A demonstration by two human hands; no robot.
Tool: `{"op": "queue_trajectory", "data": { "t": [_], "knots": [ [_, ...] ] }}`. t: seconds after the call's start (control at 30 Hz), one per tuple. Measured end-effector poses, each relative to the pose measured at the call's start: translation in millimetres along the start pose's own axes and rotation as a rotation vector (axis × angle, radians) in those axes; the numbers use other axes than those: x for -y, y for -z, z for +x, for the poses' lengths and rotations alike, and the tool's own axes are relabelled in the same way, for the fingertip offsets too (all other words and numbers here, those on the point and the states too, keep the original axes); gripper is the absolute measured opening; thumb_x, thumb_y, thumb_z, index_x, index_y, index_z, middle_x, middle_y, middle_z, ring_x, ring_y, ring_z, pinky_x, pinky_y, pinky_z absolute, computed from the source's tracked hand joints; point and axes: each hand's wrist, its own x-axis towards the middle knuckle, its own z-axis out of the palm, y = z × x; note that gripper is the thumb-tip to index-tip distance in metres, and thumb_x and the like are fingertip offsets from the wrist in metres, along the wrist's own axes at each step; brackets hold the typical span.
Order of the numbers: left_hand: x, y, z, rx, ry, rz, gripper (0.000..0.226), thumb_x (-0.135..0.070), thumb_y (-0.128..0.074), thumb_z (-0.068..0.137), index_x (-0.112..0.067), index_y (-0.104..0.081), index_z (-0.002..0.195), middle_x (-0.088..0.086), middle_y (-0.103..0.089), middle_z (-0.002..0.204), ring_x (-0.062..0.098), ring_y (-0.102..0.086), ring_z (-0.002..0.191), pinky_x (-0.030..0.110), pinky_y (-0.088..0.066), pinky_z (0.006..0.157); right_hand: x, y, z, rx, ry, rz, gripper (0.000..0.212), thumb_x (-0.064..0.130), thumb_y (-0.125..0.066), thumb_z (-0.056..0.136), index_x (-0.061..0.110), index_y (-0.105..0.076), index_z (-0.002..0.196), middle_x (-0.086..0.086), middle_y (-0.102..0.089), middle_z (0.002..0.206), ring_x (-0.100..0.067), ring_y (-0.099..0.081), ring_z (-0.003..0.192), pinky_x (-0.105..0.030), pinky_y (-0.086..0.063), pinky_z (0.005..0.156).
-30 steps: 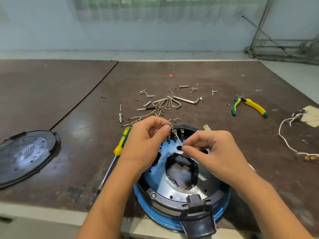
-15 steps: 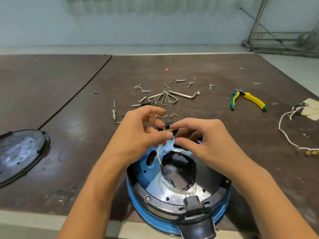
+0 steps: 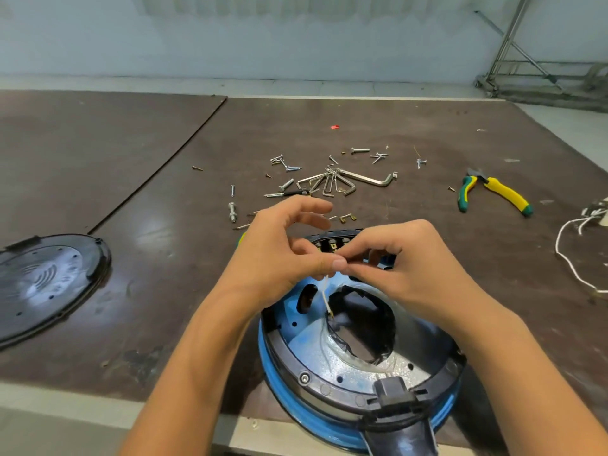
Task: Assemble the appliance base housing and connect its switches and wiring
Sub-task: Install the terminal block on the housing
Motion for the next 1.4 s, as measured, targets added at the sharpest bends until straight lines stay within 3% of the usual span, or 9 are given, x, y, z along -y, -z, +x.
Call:
{"op": "queue_trajectory", "data": {
  "t": [0.33,0.5,0.6,0.8,0.97,1.1,1.2,1.3,1.4],
  "knots": [
    [1,-3,0,0.011,-0.013,0.060,0.069,0.004,-0.085,0.069,-0.026,-0.059,0.126,-0.007,-0.062,0.118,0.019,-0.070,0.070,0.032,-0.062,0.073,-3,-4,3,-0.081,-0.100,-0.006,0.013,0.007,-0.081,0.079,0.019,-0.081,0.083,0.010,-0.076,0.075,-0.006,-0.071,0.070,-0.035,-0.058,0.068],
    [0,-6,-2,-0.035,-0.059,0.209,0.068,0.005,-0.081,0.073,-0.026,-0.056,0.128,-0.008,-0.056,0.123,0.014,-0.070,0.070,0.034,-0.061,0.068,-4,-5,6,-0.077,-0.183,-0.012,0.014,0.011,-0.080,0.076,0.024,-0.081,0.080,0.013,-0.074,0.071,-0.004,-0.071,0.068,-0.036,-0.059,0.070],
    [-2,-9,-4,-0.089,-0.123,0.357,0.062,0.006,-0.078,0.074,-0.024,-0.058,0.124,-0.006,-0.054,0.121,0.006,-0.068,0.071,0.028,-0.059,0.067,-3,-8,8,-0.066,-0.217,0.025,0.015,0.010,-0.080,0.076,0.024,-0.081,0.079,0.014,-0.074,0.070,-0.003,-0.070,0.068,-0.032,-0.060,0.070],
    [-2,-7,1,-0.171,-0.058,0.567,0.029,-0.015,-0.087,0.073,-0.013,-0.077,0.099,-0.007,-0.062,0.125,0.002,-0.066,0.072,0.009,-0.051,0.077,-9,-5,9,0.015,-0.266,0.055,0.030,0.009,-0.079,0.082,0.025,-0.075,0.107,0.012,-0.076,0.081,-0.006,-0.072,0.078,-0.036,-0.061,0.078],
    [1,-6,2,-0.169,-0.049,0.658,0.020,-0.017,-0.086,0.075,-0.016,-0.080,0.094,-0.007,-0.059,0.132,0.006,-0.067,0.078,0.012,-0.053,0.077,-12,-1,12,0.044,-0.231,-0.052,0.017,0.019,-0.081,0.082,0.028,-0.078,0.097,0.017,-0.074,0.080,0.004,-0.069,0.077,-0.020,-0.055,0.072],
    [6,-9,1,-0.161,-0.052,0.636,0.018,-0.009,-0.083,0.077,-0.013,-0.079,0.093,-0.006,-0.056,0.125,-0.001,-0.064,0.071,0.008,-0.050,0.077,-9,-9,13,0.027,-0.181,-0.119,0.038,0.021,-0.080,0.083,0.026,-0.072,0.119,0.017,-0.074,0.085,0.006,-0.065,0.084,-0.006,-0.044,0.072],
    [8,-11,2,-0.170,-0.064,0.626,0.022,-0.009,-0.084,0.076,-0.011,-0.077,0.097,-0.005,-0.053,0.128,-0.001,-0.064,0.071,0.016,-0.053,0.075,-9,-8,14,0.046,-0.176,-0.150,0.034,0.022,-0.079,0.084,0.026,-0.073,0.117,0.017,-0.073,0.083,0.009,-0.063,0.079,-0.003,-0.041,0.069],
    [9,-12,2,-0.173,-0.077,0.656,0.029,-0.011,-0.085,0.075,-0.012,-0.076,0.103,-0.004,-0.048,0.138,0.002,-0.067,0.070,0.021,-0.058,0.071,-8,-8,14,0.091,-0.180,-0.201,0.025,0.029,-0.078,0.085,0.024,-0.077,0.109,0.013,-0.073,0.086,0.006,-0.064,0.077,-0.006,-0.044,0.068],
    [11,-13,2,-0.179,-0.064,0.675,0.032,-0.012,-0.086,0.074,-0.011,-0.076,0.104,-0.003,-0.044,0.144,0.005,-0.067,0.069,0.027,-0.059,0.074,-6,-10,14,0.169,-0.186,-0.256,0.031,0.039,-0.075,0.087,0.025,-0.074,0.115,0.010,-0.073,0.088,-0.004,-0.066,0.080,-0.026,-0.053,0.074]
  ]
}}
